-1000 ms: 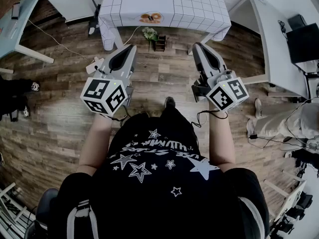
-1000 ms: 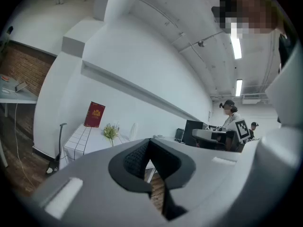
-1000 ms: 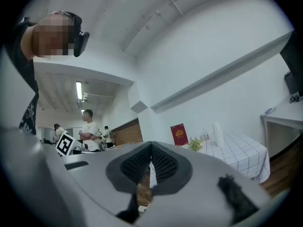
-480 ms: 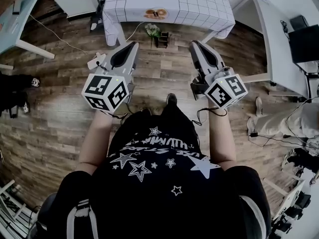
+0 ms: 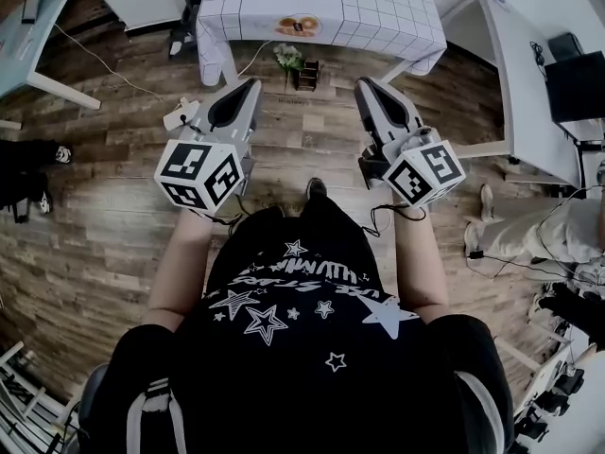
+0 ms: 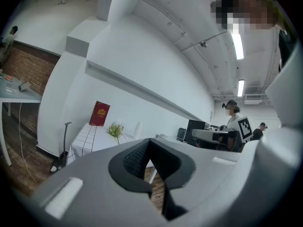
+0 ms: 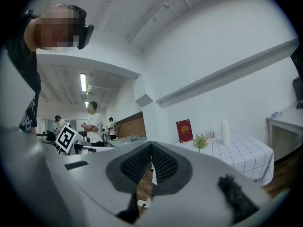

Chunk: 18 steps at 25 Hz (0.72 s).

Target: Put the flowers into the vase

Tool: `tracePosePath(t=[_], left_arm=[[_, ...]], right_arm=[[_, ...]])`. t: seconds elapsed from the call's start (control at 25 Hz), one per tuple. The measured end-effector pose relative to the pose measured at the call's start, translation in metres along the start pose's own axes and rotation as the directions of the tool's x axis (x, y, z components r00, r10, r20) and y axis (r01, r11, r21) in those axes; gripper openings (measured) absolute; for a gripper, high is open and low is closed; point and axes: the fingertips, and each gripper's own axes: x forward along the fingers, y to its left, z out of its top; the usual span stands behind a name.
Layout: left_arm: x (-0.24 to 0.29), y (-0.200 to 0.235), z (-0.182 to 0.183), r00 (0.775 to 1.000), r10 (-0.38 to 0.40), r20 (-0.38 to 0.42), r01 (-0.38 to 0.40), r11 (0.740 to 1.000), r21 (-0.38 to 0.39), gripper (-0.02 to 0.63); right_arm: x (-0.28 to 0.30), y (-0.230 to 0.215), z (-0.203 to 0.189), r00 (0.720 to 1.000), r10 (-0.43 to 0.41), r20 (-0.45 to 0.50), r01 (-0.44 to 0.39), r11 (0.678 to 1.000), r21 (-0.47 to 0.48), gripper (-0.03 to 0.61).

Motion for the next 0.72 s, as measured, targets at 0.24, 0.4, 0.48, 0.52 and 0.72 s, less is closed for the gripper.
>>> tracePosePath(t=[0.24, 0.4, 0.48, 0.52, 0.72], left_arm=[[0.002, 0.000, -0.001, 1.000, -0.016, 0.005, 0.016, 1.000, 0.010, 0.008], [0.015, 0.007, -0.001, 1.000, 0.011, -0.006, -0.011, 1.000, 0.003, 0.009], [0.022, 0.009, 0.001, 1.000, 0.024, -0.007, -0.024, 1.000, 0.016, 0.009], [0.026, 0.009, 0.001, 1.000, 0.030, -0.007, -0.030, 0.999, 0.025, 0.008], [0.048, 0.019, 0.007, 0.996, 0.084, -0.005, -0.083, 0.994, 0.076, 0.008]], right_arm=[[0.002, -0.007, -0.004, 1.000, -0.030, -0.009, 0.030, 1.000, -0.011, 0.012], [0.003, -0.026, -0.005, 0.999, -0.053, -0.007, 0.053, 0.999, 0.010, 0.012], [0.005, -0.035, -0.006, 0.998, -0.058, -0.002, 0.058, 0.998, 0.024, 0.012], [0.007, -0.040, -0.007, 0.998, -0.058, -0.001, 0.058, 0.998, 0.029, 0.012], [0.030, -0.062, -0.011, 1.000, -0.028, -0.004, 0.028, 0.999, 0.035, 0.012]])
